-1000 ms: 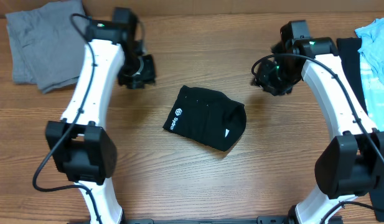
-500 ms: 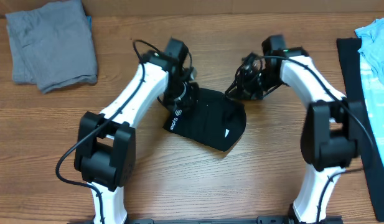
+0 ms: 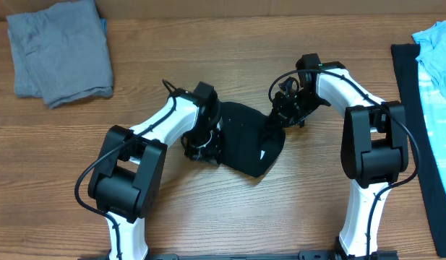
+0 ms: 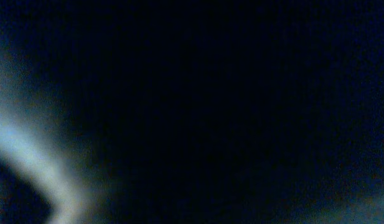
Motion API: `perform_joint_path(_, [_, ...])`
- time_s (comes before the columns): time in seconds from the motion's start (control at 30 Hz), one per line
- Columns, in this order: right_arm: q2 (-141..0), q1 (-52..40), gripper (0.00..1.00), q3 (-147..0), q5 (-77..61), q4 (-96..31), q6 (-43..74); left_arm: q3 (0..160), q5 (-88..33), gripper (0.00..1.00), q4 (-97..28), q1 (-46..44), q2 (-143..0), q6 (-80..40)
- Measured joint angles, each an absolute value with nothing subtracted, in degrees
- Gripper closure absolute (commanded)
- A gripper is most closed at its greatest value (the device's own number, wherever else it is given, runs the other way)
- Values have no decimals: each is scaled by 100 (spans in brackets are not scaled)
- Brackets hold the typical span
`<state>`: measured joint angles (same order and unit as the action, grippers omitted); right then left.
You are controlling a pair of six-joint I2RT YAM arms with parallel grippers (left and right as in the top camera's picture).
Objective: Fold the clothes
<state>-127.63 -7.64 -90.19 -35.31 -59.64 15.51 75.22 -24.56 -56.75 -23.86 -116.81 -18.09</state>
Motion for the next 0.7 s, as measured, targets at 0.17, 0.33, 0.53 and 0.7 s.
perform_joint_path(0.17, [-12761, -794, 96, -9142, -3151, -6163, 1758, 7478, -2318, 96, -5745, -2386, -11681, -1804])
perform_joint_path(0.33, [-12551, -794, 86, -9395, -2049, -6674, 1992, 7603, -2027, 96, -5861, -2392, -11469, -1776])
perform_joint_path(0.53, [-11705, -729, 0, -9994, -834, -7273, 2097, 8001, -1153, 38, -5758, -2362, -10311, -1780])
perform_joint_path(0.7, [-10803, -652, 0, -10418, -445, -7546, 2099, 8396, -718, 0, -5374, -2108, -9614, -1739])
